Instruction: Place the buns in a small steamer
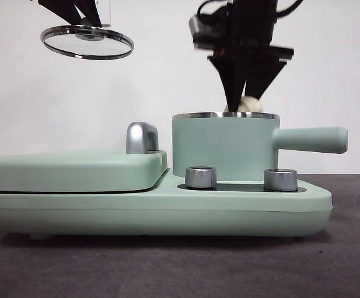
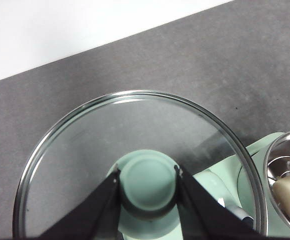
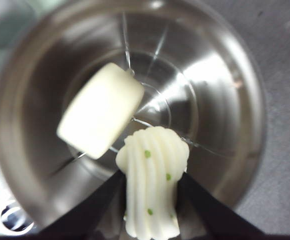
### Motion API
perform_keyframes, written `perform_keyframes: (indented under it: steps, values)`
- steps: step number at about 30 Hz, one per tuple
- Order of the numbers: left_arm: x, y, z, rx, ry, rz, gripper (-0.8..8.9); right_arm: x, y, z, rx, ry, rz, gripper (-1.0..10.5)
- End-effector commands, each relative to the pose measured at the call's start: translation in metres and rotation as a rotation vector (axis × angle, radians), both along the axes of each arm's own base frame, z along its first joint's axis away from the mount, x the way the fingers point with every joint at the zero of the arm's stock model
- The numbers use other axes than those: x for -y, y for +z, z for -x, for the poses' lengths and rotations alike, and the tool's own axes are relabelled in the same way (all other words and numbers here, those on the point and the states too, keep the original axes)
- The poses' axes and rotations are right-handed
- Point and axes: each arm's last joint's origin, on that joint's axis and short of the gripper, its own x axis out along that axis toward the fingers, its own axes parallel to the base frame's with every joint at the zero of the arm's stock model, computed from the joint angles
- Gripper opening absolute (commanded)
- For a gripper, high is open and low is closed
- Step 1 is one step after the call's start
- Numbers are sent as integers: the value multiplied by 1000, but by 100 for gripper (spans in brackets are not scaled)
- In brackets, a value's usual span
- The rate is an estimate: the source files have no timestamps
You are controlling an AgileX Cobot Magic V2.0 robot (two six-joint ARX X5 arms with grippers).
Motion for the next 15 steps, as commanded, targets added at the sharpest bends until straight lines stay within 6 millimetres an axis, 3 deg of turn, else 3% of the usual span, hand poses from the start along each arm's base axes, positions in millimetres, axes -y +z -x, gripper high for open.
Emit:
perform_keyframes:
  steps: [1, 15]
  values:
    - [1, 9, -1, 50, -6, 17, 16, -7, -7, -7, -4, 15, 15, 128]
    - [1, 9, -1, 50, -6, 18, 16, -12, -33, -18, -61, 2, 62, 131]
